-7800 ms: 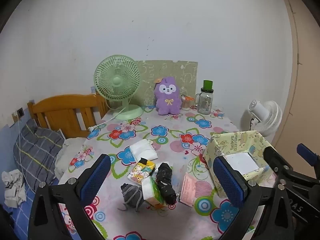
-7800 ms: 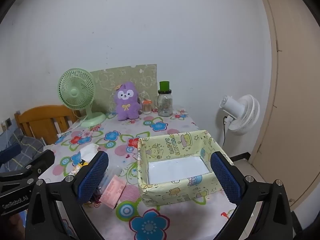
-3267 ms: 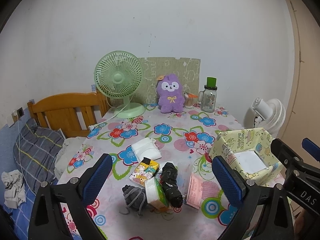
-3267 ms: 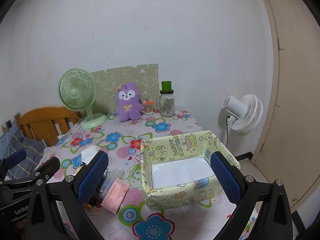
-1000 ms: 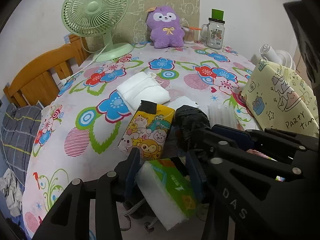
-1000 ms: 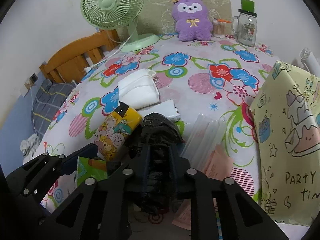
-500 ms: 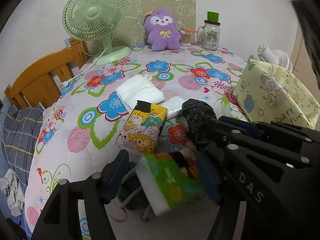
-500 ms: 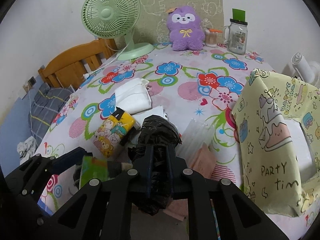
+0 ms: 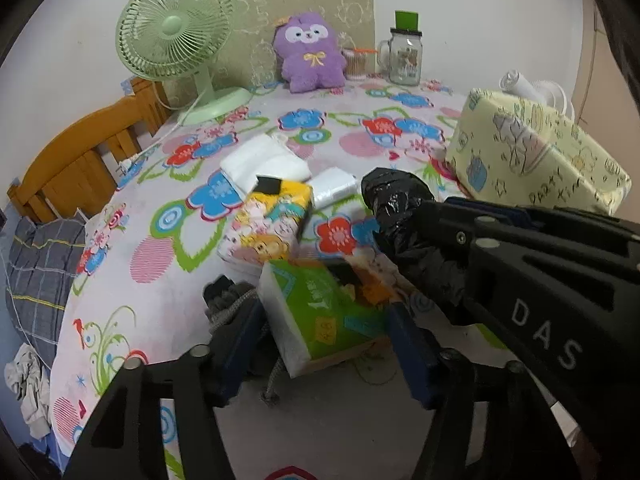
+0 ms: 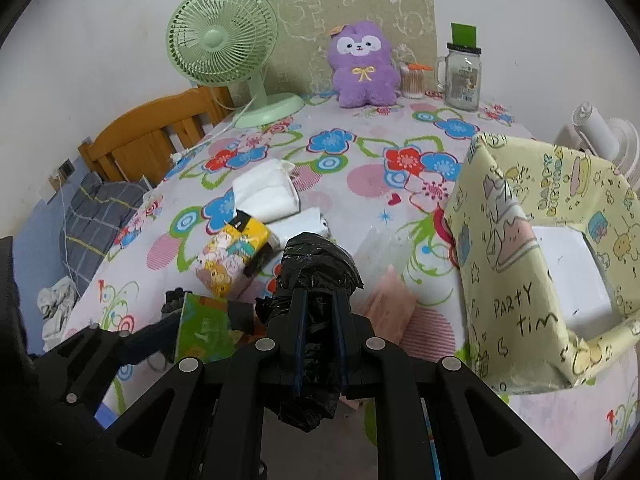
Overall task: Organize soft objects
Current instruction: 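Carry the tissue pack with the left tool while the right tool carries the umbrella toward the yellow box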
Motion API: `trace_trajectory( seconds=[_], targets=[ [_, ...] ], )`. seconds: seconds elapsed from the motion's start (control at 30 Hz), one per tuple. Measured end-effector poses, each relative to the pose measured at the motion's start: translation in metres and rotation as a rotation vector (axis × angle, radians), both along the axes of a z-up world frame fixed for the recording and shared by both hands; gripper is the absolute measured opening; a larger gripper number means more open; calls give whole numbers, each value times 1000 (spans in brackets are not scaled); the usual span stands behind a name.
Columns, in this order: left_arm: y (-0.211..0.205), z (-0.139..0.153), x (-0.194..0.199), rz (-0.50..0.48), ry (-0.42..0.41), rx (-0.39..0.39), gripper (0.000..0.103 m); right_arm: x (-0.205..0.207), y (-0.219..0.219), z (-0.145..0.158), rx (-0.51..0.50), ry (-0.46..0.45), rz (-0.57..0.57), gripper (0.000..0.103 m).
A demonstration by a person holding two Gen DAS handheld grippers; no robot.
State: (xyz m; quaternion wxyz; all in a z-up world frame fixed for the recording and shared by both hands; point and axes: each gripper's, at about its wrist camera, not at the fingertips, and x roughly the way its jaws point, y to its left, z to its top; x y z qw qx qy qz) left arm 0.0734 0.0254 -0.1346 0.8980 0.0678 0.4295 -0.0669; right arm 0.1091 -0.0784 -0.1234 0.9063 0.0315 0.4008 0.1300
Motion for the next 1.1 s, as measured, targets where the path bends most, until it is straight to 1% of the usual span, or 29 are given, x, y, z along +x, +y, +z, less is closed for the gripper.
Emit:
trace_trajectory(
  seconds=[0.07, 0.27, 0.3, 0.37, 0.43, 0.47, 0.53, 0.6, 0.67, 1.1],
  targets=[
    [-3, -4, 0, -3, 9, 5, 65, 0, -1, -2, 1, 7, -2, 15],
    [-6, -7, 5, -3, -5, 5, 66, 5, -5, -7, -6, 22, -14, 15],
    [-7, -7, 7, -4, -7, 5, 64, 7, -5, -9, -6, 27, -17, 15],
    [-8, -8, 10, -7, -13, 4, 57, 10, -6, -12, -8, 36, -19, 15],
    [-9, -8, 13, -8, -23, 5, 45, 12, -7, -14, -7, 41, -19, 15],
    [-9, -8, 14, -3, -28, 6, 43, 12, -7, -14, -5, 43, -19, 15],
    [-5, -5, 15, 9, -35, -17, 37, 13, -7, -14, -3, 41, -20, 15],
    [0, -3, 18, 19, -25, -52, 34, 13, -8, -13, -2, 41, -21, 15],
    [2, -1, 18, 22, -23, -67, 33, 13, -8, -13, 0, 41, -22, 15],
    [-15, 18, 5, -14, -54, -36, 21, -5, -17, 6, -2, 4, -44, 16]
  ],
)
